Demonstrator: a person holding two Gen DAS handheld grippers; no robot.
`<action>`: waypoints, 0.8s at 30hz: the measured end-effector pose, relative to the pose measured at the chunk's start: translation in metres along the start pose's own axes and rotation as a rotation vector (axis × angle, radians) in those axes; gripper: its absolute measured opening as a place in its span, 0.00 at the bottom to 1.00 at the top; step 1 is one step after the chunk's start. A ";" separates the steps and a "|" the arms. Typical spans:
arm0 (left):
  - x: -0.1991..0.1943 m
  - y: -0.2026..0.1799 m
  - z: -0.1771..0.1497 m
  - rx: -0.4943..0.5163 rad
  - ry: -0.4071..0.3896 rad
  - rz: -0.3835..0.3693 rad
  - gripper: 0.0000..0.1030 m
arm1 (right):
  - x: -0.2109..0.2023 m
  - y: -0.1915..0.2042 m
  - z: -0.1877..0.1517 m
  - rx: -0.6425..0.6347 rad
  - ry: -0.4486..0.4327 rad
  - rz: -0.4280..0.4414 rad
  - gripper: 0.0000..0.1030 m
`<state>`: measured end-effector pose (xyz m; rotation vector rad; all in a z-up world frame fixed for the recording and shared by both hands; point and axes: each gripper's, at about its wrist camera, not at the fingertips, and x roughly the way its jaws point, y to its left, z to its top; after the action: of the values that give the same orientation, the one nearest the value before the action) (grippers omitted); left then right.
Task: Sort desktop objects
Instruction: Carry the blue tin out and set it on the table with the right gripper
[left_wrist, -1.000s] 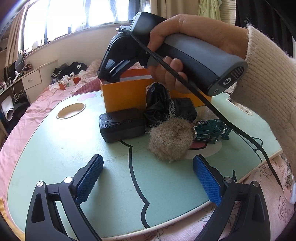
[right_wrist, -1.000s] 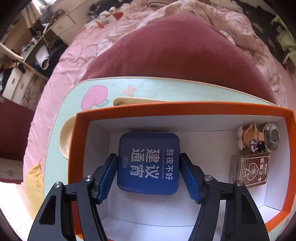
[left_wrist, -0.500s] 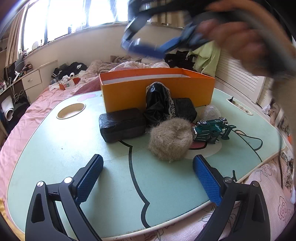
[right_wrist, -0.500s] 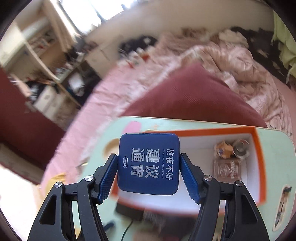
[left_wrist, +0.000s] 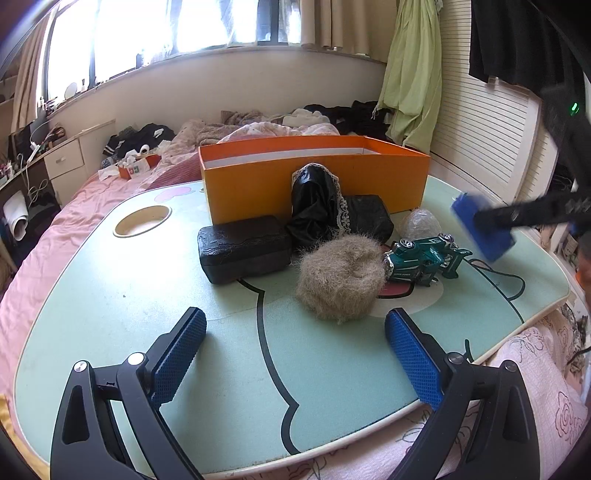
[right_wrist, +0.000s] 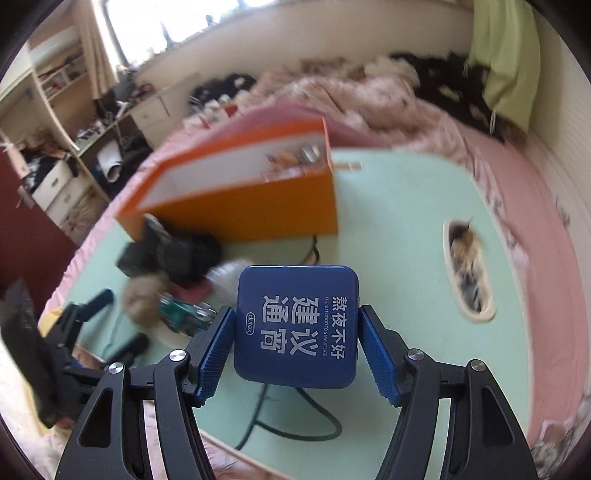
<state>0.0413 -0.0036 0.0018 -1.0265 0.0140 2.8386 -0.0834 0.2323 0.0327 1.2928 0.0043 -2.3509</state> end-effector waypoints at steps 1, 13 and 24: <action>0.000 0.000 0.000 0.000 0.000 0.000 0.94 | 0.007 0.000 -0.001 0.012 0.013 0.004 0.65; -0.001 0.000 0.000 -0.001 -0.001 0.000 0.94 | -0.005 -0.001 -0.030 0.016 -0.109 0.058 0.82; -0.002 0.000 -0.001 -0.001 -0.002 0.003 0.94 | 0.003 0.044 -0.082 -0.220 -0.250 -0.089 1.00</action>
<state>0.0431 -0.0041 0.0024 -1.0252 0.0145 2.8421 -0.0018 0.2093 -0.0069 0.9078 0.2398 -2.4899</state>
